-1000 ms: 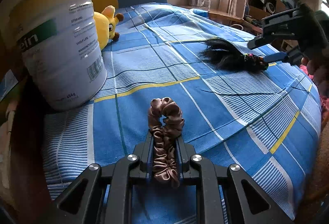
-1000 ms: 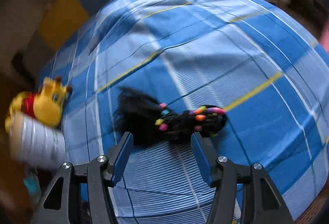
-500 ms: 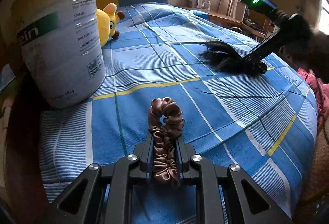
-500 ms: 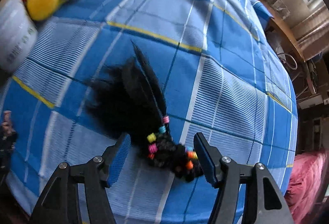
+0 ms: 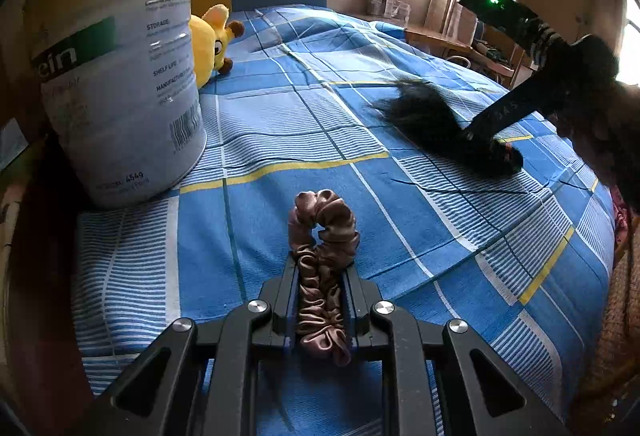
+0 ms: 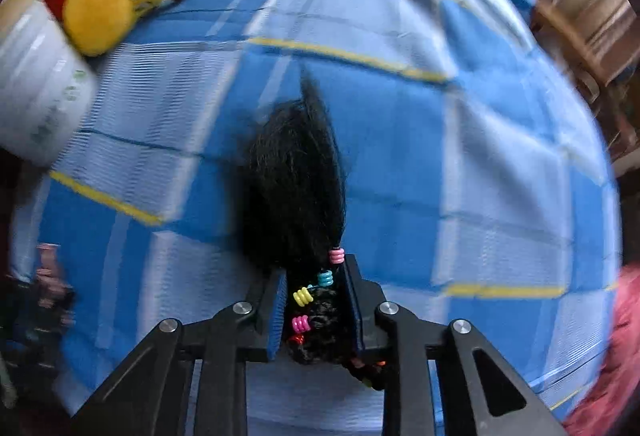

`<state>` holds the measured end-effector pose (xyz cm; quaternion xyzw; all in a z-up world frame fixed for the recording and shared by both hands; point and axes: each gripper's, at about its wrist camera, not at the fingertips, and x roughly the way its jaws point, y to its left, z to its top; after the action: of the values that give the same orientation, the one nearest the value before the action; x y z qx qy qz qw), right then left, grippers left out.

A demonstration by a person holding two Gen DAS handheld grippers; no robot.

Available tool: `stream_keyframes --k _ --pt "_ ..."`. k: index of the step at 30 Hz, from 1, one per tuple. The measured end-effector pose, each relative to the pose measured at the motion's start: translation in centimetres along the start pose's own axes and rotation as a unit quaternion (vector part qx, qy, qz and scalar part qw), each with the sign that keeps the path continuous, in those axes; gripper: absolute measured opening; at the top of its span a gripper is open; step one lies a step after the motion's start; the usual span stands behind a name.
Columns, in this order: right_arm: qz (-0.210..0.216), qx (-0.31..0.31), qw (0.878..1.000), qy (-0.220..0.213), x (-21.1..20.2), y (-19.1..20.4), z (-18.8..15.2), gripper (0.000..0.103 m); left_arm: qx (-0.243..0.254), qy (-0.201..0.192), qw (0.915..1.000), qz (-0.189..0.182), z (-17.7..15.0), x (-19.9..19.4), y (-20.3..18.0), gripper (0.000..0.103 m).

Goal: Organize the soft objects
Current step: 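Carry the scrunchie to the tray with the left gripper while right grasps the beaded hair tie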

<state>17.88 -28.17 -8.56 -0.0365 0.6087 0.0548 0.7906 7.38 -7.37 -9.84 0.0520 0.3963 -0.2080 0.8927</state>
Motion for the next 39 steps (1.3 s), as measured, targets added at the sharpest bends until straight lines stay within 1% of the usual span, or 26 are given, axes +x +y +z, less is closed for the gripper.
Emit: stream_keyframes --k 1,3,5,8,11,14,18,20,23,26,28,32,34,35,37,39 --pt "0.015 0.005 1.0 0.001 0.4 0.7 -0.3 0.026 0.001 0.0 1.0 0.001 0.0 0.0 0.0 0.019" --pt "-0.005 0.01 1.0 -0.019 0.6 1.6 -0.9 0.027 0.002 0.0 1.0 0.003 0.0 0.0 -0.1 0.019" --pt "-0.005 0.031 0.999 -0.03 0.7 1.4 -1.3 0.028 0.003 0.001 1.0 0.005 0.0 -0.1 -0.1 0.019" --pt "0.0 0.039 0.998 -0.044 0.6 1.3 -1.9 0.028 0.005 0.003 1.0 0.008 0.1 -0.2 -0.3 0.018" --pt "-0.009 0.035 0.997 -0.062 0.5 1.4 -2.7 0.028 0.007 0.006 0.9999 0.012 0.0 -0.4 -0.3 0.018" --pt "-0.023 0.024 0.997 -0.067 0.2 2.9 -3.7 0.028 0.015 0.006 0.9998 0.015 -0.3 -0.9 -0.4 0.017" --pt "-0.022 0.024 0.997 -0.07 0.0 3.2 -4.0 0.028 0.014 0.01 0.9998 0.011 -0.6 -1.8 -0.1 0.017" --pt "-0.024 0.022 0.997 -0.072 -0.3 3.5 -4.0 0.028 0.009 0.006 0.9999 0.008 -0.7 -2.8 0.1 0.017" --pt "-0.025 0.02 0.997 -0.075 -0.7 4.0 -4.0 0.028 -0.014 -0.009 0.9999 -0.003 -0.5 -5.4 1.3 0.017" --pt "-0.026 0.018 0.997 -0.076 -1.2 4.2 -4.1 0.028 -0.053 -0.032 0.9981 -0.003 -0.2 -8.9 3.7 0.017" --pt "-0.027 0.016 0.997 -0.076 -0.8 3.8 -3.9 0.028 -0.072 -0.044 0.9964 0.006 -0.2 -10.7 5.2 0.017" --pt "-0.034 0.008 0.996 -0.079 -0.7 4.2 -3.9 0.028 -0.136 -0.045 0.9887 0.044 -0.8 -13.6 9.8 0.017" --pt "-0.038 0.003 0.996 -0.08 -0.7 4.5 -3.9 0.028 -0.178 -0.037 0.9808 0.07 -1.7 -14.5 12.6 0.017" --pt "-0.04 0.001 0.996 -0.08 -0.7 4.6 -3.9 0.028 -0.203 -0.034 0.9748 0.087 -2.3 -15.1 14.2 0.017" --pt "-0.043 -0.002 0.996 -0.08 -0.8 5.0 -3.8 0.028 -0.223 -0.033 0.9677 0.114 -3.2 -15.8 16.1 0.017" --pt "-0.045 -0.004 0.996 -0.081 -0.8 5.3 -3.8 0.028 -0.248 -0.02 0.9597 0.131 -4.5 -15.9 18.1 0.017"
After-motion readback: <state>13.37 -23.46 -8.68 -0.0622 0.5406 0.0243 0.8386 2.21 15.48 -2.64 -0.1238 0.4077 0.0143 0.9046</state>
